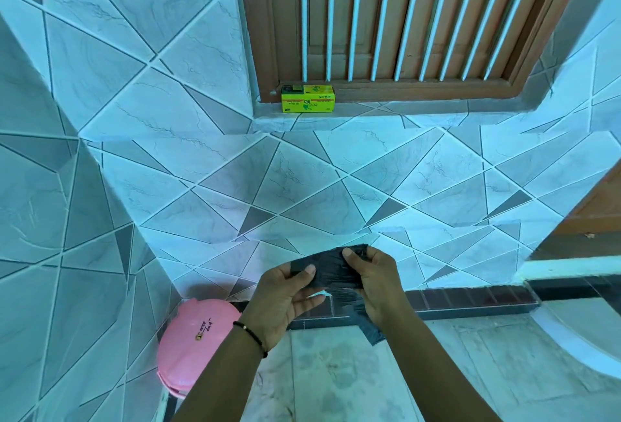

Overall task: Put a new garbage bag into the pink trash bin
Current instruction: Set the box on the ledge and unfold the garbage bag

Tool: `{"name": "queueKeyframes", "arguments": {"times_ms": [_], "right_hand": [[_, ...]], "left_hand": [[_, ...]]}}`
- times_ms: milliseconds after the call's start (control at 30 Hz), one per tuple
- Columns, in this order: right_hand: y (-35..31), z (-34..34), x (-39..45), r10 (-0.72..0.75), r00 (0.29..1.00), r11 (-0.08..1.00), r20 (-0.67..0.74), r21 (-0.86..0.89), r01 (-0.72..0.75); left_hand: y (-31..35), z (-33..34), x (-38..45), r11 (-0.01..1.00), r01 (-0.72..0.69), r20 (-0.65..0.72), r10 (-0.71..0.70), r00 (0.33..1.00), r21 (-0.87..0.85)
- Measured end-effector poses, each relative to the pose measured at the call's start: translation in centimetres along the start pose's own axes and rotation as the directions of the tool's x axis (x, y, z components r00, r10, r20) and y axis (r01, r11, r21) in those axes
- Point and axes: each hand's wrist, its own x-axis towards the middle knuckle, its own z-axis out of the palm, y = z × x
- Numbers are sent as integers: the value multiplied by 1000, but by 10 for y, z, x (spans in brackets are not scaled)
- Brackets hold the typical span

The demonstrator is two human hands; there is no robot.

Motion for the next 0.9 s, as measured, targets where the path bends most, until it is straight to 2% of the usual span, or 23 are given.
{"name": "queueKeyframes", "arguments": {"times_ms": [133,200,233,267,300,333,433,533,633,767,833,900], "right_hand": [[-1,-1,-6,15,998,999,64,-29,-13],[-6,-5,-10,79,993,973,92,-224,-56],[-8,-8,-11,75,994,906,85,-423,-32],[-9,-11,-11,18,998,776,68,-630,29],[-10,-13,-12,-80,994,630,67,-770,103],[-11,-12,-15,-192,979,540,76,-824,169],[-16,-3,-27,-394,901,551,184,-737,391],[-18,5,-33,-364,840,518,402,-662,541],[-13,9,-37,-299,824,485,481,-668,565],[-11,14,-43,-237,847,583,475,-628,515],[-12,15,-46,-206,855,592,476,-636,496],[-11,15,-48,-186,855,551,484,-669,498]], "left_hand": [[-5,-1,3,997,-79,-126,77,989,-7],[-6,-4,4,992,-125,-154,128,980,29],[-6,-5,5,988,-145,-163,153,975,56],[-7,-6,5,983,-162,-169,174,970,81],[-7,-5,5,979,-178,-171,193,966,101],[-8,-5,5,974,-192,-173,211,962,118],[-10,-1,3,956,-235,-177,266,948,178],[-11,2,1,932,-276,-182,321,930,233],[-10,4,-2,905,-310,-179,370,912,291],[-9,4,-5,886,-342,-175,408,896,313],[-9,1,-5,901,-339,-132,384,914,272],[-8,-1,-7,925,-318,-92,342,935,207]]}}
